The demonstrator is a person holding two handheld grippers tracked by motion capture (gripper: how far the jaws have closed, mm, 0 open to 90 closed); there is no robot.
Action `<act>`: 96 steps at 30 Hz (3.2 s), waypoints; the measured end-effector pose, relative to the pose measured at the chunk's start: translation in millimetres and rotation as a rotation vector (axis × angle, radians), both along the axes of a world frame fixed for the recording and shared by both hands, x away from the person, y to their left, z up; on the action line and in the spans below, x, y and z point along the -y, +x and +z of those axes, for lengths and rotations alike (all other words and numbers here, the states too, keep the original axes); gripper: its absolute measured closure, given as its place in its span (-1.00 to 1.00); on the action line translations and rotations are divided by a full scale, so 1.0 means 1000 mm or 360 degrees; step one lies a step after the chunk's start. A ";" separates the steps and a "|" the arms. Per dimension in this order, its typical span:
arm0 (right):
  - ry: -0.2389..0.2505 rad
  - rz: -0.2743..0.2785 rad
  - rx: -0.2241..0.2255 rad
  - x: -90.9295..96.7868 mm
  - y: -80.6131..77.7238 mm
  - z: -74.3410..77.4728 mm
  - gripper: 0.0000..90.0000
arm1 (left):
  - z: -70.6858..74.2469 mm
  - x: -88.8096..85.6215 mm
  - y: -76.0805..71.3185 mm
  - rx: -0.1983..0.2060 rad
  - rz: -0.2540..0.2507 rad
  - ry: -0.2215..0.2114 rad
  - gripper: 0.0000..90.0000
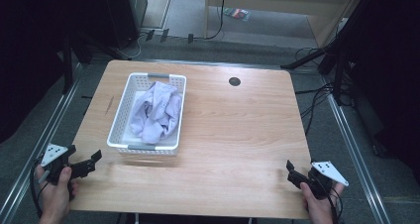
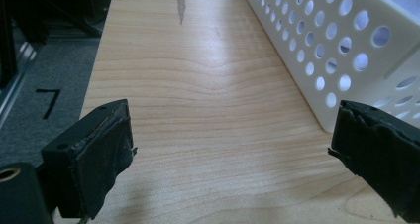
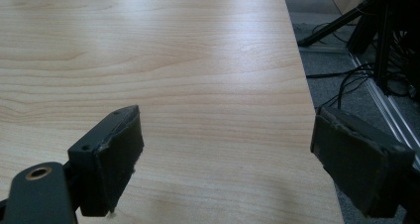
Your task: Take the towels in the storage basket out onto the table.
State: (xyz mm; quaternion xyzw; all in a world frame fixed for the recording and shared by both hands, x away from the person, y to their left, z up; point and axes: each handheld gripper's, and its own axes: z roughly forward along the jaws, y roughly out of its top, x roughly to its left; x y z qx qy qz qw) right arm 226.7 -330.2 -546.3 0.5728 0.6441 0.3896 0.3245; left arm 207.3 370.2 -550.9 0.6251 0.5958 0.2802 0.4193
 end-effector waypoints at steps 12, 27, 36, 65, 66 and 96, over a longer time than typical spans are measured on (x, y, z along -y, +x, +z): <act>0.0018 -0.0009 -0.0020 0.001 0.001 0.000 -0.71 | 0.006 -0.002 -0.001 0.0005 -0.0041 -0.0023 -0.93; 0.0018 -0.0018 -0.0043 0.002 0.002 0.000 -0.71 | 0.055 0.020 -0.001 0.0066 -0.0171 0.0044 -0.98; 0.0027 -0.0027 -0.0055 0.002 0.003 0.000 -0.71 | 0.082 0.037 0.016 -0.0011 -0.0262 0.0044 -1.00; 0.0044 -0.0022 -0.0080 0.003 0.004 -0.001 -0.71 | 0.117 0.086 0.070 -0.0172 -0.0358 0.0091 -1.00; 0.0044 -0.0023 -0.0078 0.003 0.004 -0.001 -0.71 | 0.117 0.087 0.071 -0.0173 -0.0361 0.0090 -1.00; 0.0062 -0.0005 -0.0103 0.004 0.006 -0.001 -0.70 | 0.119 0.125 0.121 -0.0301 -0.0456 0.0148 -1.00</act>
